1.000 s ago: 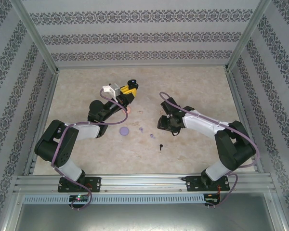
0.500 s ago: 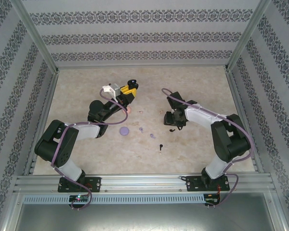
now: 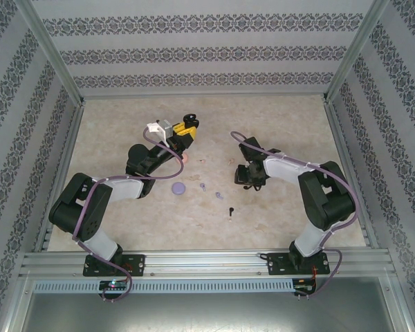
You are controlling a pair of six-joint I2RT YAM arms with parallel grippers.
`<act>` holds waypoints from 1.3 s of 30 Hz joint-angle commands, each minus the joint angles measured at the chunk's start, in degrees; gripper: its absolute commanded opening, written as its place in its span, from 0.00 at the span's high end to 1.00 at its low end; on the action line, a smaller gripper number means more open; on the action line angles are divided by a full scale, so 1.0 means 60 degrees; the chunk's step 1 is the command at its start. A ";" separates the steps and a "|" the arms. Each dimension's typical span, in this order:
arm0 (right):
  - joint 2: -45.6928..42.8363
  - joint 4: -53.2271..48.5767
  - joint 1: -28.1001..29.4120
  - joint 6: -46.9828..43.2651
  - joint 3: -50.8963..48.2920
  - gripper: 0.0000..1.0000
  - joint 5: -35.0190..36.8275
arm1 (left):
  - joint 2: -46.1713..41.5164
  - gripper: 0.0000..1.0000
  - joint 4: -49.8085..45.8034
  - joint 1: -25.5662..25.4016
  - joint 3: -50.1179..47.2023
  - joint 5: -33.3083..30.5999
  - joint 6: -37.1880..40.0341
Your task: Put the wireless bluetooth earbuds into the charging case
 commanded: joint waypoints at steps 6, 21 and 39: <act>-0.0786 -0.0428 0.0479 0.0522 -0.0766 0.55 -0.0166 | -0.0257 1.00 0.0311 -0.0114 0.0207 0.0083 -0.0087; -0.1400 -0.1656 0.0827 0.0877 0.0122 0.47 0.1279 | -0.0211 1.00 0.0377 -0.0143 0.0166 0.0037 -0.0051; 0.0463 -0.1891 0.1353 0.0128 0.0866 0.59 0.1925 | -0.0338 1.00 0.0242 -0.0147 0.0128 -0.0007 0.0044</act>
